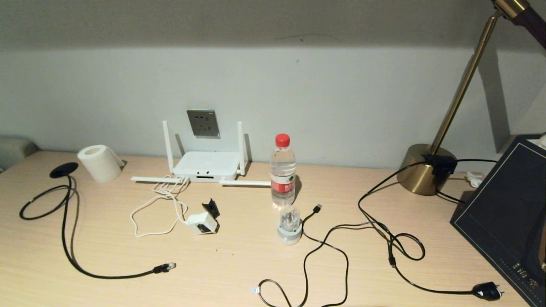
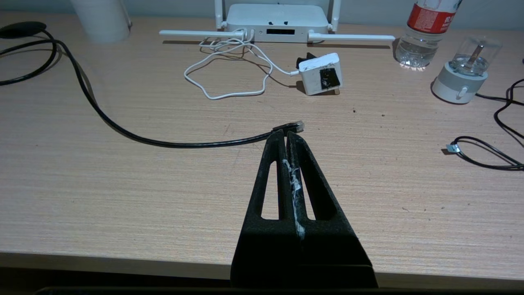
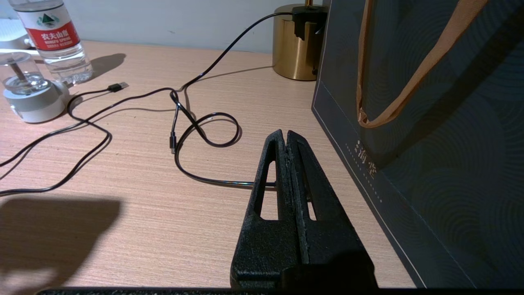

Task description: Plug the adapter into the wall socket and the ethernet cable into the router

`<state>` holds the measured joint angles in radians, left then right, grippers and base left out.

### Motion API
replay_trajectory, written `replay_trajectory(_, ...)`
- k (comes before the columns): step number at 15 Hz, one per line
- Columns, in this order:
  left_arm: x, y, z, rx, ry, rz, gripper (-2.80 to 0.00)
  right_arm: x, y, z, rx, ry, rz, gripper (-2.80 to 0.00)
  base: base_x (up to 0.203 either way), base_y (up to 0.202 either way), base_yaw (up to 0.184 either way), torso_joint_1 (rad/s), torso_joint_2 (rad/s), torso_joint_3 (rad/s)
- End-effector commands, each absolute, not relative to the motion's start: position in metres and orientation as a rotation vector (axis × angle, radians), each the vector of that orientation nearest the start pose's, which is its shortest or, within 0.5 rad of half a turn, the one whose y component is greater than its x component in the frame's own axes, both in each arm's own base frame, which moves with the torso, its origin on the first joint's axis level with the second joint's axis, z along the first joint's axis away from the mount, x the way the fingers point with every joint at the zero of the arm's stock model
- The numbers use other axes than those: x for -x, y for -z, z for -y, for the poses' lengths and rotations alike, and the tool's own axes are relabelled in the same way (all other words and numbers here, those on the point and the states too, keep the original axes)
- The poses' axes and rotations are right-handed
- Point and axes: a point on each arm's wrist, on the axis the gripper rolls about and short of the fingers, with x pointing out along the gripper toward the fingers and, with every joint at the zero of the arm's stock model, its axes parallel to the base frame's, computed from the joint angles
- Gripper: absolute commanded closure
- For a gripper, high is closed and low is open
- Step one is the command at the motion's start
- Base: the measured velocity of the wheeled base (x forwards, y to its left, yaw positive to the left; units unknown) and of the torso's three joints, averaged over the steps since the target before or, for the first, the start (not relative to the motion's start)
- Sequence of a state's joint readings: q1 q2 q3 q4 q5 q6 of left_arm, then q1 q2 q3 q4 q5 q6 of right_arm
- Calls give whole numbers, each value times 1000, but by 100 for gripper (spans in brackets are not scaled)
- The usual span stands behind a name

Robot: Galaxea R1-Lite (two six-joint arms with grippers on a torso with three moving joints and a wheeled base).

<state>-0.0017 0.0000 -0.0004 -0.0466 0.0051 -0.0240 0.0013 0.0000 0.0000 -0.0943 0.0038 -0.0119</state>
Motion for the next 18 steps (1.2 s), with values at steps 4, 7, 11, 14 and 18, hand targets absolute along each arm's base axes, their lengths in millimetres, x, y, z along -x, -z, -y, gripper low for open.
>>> replay_trajectory(4,23,-132,1,-41,76,52,0,20,-75,0,12,-6,58,0,0,0,0,0,0,0)
replay_trajectory(7,-14,-190,4,-75,216,-72,0,20,-75,0,12,-6,58,0,0,0,0,0,0,0)
replay_trajectory(11,-105,-213,17,-156,338,-341,0,20,-75,0,12,-6,58,0,0,0,0,0,0,0)
replay_trajectory(14,-180,-208,29,-302,413,-454,-14,20,-75,0,12,-6,58,0,0,0,0,0,0,0)
replay_trajectory(18,-261,-195,40,-549,617,-486,-280,20,-75,0,12,-6,58,0,0,0,0,0,0,0)
